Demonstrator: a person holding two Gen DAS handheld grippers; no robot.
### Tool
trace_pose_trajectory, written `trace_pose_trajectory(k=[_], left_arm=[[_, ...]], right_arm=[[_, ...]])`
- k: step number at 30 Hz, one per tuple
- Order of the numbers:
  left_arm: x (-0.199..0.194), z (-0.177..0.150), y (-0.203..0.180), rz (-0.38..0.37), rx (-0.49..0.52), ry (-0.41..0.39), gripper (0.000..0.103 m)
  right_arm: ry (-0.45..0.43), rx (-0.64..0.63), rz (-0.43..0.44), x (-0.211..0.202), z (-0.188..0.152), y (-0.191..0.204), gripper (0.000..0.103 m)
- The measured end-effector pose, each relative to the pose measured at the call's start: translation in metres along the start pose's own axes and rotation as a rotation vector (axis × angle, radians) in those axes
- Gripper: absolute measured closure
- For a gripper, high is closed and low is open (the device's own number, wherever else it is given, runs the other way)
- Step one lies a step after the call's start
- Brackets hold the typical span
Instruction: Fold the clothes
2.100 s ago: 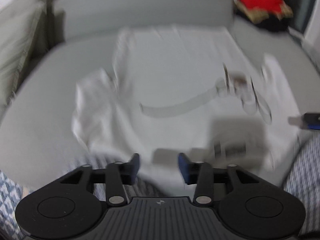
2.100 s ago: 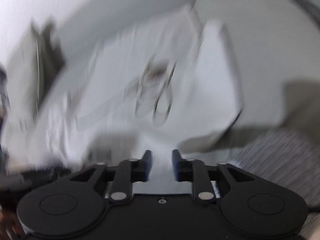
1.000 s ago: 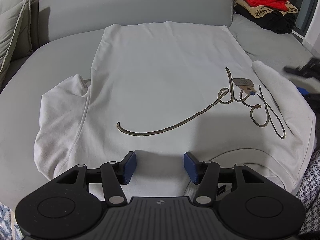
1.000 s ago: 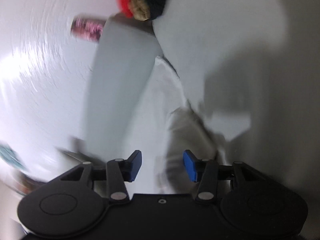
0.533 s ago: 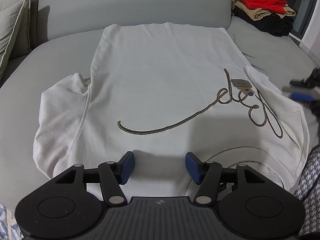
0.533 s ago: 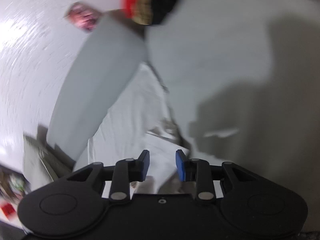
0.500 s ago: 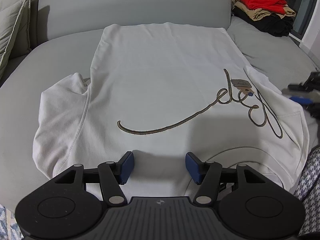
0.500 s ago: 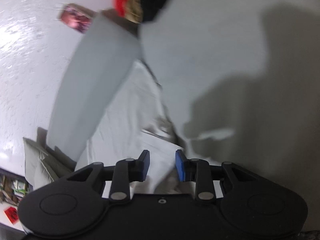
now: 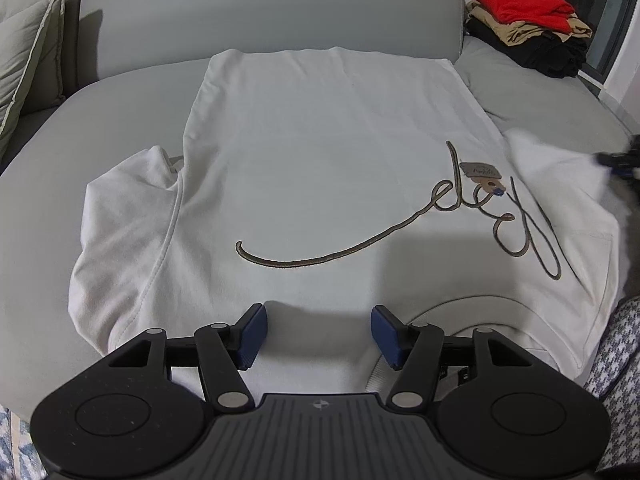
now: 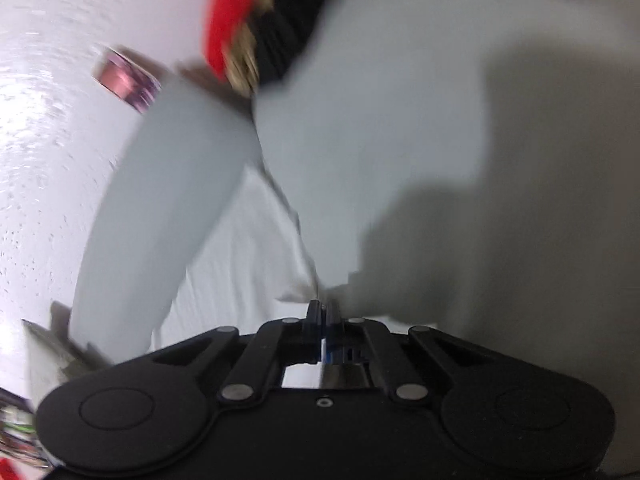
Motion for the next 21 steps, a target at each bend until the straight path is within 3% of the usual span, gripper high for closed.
trace_pose_trajectory(k=[2, 4, 7, 11, 14, 16, 20, 21], left_arm=[[-0.002, -0.001, -0.004, -0.015, 0.007, -0.009, 0.047], [-0.002, -0.002, -0.010, -0.027, 0.021, -0.011, 0.047], [0.000, -0.001, -0.016, -0.022, 0.043, -0.018, 0.046], [-0.004, -0.003, -0.014, 0.001, 0.054, -0.032, 0.046], [-0.014, -0.004, -0.007, 0.025, 0.052, -0.054, 0.046], [-0.023, -0.005, 0.001, 0.040, 0.041, -0.074, 0.046], [-0.028, -0.003, 0.018, 0.073, -0.010, -0.101, 0.047], [-0.026, -0.002, 0.023, 0.082, -0.029, -0.096, 0.050]], right_arm=[[-0.141, -0.071, -0.080, -0.033, 0.010, 0.000, 0.102], [-0.223, -0.152, -0.225, -0.049, 0.015, -0.008, 0.102], [-0.204, -0.217, -0.377, -0.039, 0.011, -0.025, 0.102], [-0.201, -0.245, -0.452, -0.033, 0.007, -0.020, 0.101], [-0.175, -0.253, -0.441, -0.047, 0.006, -0.014, 0.091], [-0.170, -0.241, -0.416, -0.059, 0.006, -0.010, 0.066], [-0.159, -0.308, -0.316, -0.065, -0.001, 0.019, 0.069], [-0.096, -0.340, -0.265, -0.058, -0.010, 0.027, 0.082]])
Point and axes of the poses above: each gripper's, at about its wrist camera, not at the fingertips, and x roughly the way its jaws point, y to its left, z to its top, the point moved 6 cm from there along x, roughly the way its jaws point, and after that the axes turned 5 degrees about y, right-handed, at the moved point
